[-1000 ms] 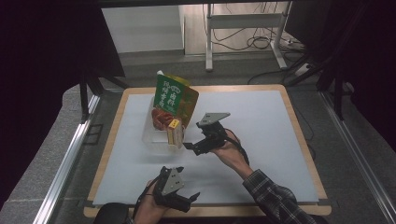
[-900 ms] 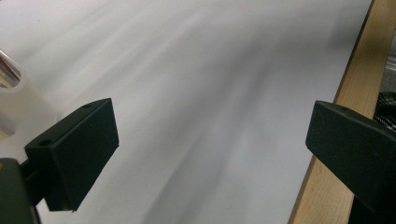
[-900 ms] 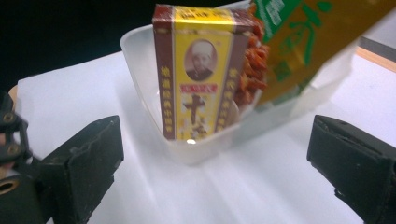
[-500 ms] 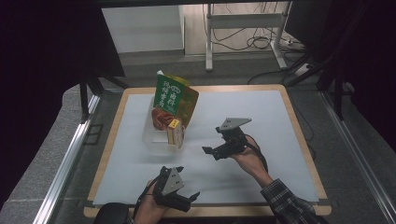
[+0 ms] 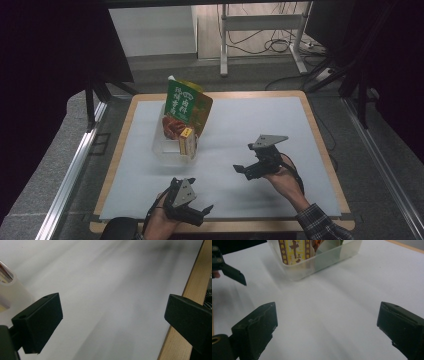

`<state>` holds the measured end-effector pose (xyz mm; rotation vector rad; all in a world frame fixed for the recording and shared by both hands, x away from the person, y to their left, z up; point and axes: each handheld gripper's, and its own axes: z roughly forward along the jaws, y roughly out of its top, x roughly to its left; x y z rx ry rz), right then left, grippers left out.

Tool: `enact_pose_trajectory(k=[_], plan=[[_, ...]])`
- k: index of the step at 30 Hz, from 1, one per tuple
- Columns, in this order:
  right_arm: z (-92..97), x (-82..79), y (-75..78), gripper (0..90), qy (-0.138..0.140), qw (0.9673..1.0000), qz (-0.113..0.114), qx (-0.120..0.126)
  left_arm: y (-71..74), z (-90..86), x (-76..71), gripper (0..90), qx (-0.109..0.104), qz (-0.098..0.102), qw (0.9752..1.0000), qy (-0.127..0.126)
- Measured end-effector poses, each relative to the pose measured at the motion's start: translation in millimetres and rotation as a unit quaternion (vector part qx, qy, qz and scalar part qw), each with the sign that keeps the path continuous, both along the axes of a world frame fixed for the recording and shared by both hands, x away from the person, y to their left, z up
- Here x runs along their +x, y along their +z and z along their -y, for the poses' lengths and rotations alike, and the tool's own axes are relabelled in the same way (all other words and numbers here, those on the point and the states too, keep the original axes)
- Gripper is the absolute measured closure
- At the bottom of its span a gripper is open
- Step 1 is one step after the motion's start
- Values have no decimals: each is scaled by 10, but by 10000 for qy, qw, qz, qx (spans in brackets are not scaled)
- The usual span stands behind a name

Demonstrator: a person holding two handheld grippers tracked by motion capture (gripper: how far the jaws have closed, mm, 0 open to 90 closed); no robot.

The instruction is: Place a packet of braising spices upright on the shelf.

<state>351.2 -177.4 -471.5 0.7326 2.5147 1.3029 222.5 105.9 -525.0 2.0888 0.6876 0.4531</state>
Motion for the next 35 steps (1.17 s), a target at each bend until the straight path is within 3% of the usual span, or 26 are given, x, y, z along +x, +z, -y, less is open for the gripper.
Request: enact_pose_trajectory(k=[9,24,35], plan=[[260,-181,-24,30,-108,9999,73,-11,-3,-24,19,0,-99,-70,9999,72],[712,-469,-218,25,-453,9985,-83,-297,-36,-35,49,0,32,-208,9997,139],[804,-498,-319,25,-558,9974,-258,-371,-38,-34,59,0,71,-208,9996,178]])
